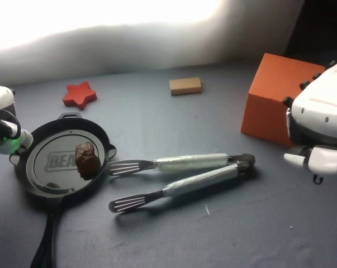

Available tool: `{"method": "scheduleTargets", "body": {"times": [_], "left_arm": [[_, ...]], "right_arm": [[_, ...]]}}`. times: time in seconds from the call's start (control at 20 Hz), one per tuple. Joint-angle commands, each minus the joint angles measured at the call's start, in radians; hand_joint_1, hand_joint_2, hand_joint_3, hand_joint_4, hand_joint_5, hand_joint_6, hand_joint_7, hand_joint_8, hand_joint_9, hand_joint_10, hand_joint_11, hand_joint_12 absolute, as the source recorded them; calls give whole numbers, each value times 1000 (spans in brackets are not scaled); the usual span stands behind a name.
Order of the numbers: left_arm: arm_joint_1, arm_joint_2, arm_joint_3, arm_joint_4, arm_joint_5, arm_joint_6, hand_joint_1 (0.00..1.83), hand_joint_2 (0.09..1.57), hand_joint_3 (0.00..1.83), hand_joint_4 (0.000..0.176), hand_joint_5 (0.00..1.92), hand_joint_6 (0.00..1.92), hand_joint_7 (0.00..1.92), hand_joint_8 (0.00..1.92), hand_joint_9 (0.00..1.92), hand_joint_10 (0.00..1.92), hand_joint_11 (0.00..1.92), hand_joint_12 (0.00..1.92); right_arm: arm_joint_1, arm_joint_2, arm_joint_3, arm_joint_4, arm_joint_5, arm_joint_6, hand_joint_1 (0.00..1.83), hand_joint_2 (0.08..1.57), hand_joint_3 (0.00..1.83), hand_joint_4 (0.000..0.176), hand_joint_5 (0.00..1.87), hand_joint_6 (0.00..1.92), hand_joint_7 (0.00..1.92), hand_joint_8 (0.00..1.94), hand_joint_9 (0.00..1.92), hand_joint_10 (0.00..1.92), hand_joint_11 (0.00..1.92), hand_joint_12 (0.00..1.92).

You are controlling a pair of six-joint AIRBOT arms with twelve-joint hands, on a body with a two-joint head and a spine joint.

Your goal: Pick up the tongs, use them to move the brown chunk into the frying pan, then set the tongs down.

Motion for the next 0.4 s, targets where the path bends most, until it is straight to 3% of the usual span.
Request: {"method": "scheduleTargets", "body": {"times": [0.0, 0.1, 0.25, 0.3, 0.35], "left_arm": [[-9, 10, 2, 47, -9, 10, 415, 1501, 19, 0, 1121, 1921, 1230, 1921, 1252, 1921, 1306, 1921], [-9, 10, 2, 47, -6, 16, 589, 1450, 0, 0, 1120, 1921, 1209, 1921, 1228, 1921, 1280, 1921], [-10, 11, 0, 46, -4, 19, 539, 1453, 0, 0, 1088, 1921, 1151, 1921, 1177, 1921, 1223, 1921], [-11, 11, 0, 45, -4, 20, 521, 1458, 0, 0, 1074, 1921, 1132, 1921, 1155, 1921, 1201, 1921], [-11, 11, 1, 45, -4, 20, 519, 1459, 0, 0, 1058, 1921, 1123, 1921, 1143, 1921, 1172, 1921]], "right_arm": [[17, 10, -6, -48, 27, -3, 784, 1432, 7, 0, 1145, 1921, 1260, 1941, 1289, 1921, 1260, 1921], [23, 27, -9, -48, 52, -11, 760, 1427, 5, 0, 1117, 1921, 1231, 1940, 1252, 1921, 1234, 1921], [20, 44, 0, -53, 161, -68, 740, 1434, 8, 0, 1061, 1921, 1189, 1941, 1213, 1921, 1209, 1921], [11, 53, 15, -55, 236, -77, 851, 1048, 771, 0, 736, 1921, 1170, 1941, 1196, 1921, 1191, 1921], [5, 61, 26, -55, 302, -85, 886, 894, 1051, 0, 727, 1921, 1185, 1941, 1209, 1921, 1185, 1921]]}}
